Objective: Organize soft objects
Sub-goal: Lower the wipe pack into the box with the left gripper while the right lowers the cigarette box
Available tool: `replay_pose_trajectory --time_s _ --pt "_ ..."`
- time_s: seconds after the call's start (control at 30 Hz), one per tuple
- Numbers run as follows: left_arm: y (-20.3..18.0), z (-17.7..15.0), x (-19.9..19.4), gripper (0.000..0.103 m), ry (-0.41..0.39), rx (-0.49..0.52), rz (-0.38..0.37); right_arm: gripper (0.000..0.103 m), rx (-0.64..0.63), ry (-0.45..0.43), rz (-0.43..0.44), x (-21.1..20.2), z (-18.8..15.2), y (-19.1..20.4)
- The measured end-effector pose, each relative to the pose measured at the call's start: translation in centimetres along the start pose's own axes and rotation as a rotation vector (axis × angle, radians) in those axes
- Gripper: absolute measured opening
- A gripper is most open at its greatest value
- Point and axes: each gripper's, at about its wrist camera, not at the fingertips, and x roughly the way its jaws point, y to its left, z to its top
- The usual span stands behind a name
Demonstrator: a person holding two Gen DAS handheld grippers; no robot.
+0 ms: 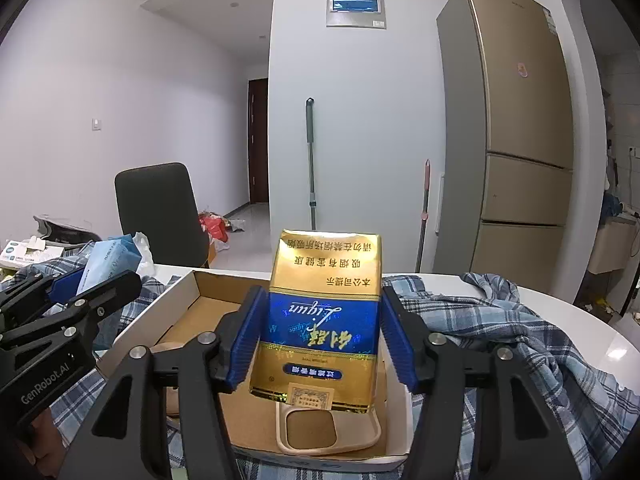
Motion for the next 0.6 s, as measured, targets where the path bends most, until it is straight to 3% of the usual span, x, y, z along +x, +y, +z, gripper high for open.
replay_pose_trajectory --time_s 0.07,0.1,0.6 --pt "0.04 0.34 0.05 0.081 0.001 0.000 0.006 0.087 -0.003 0.001 -0.001 -0.03 0.02 0.08" --pt "0.10 0.30 -0.16 0.085 -0.008 -0.009 0.022 0.091 -0.004 -0.001 -0.005 -0.04 0.04 0.06" --pt "0.49 0.47 -0.31 0.085 -0.022 -0.017 0.039 0.094 0.011 -0.008 -0.018 -0.22 0.00 -0.38"
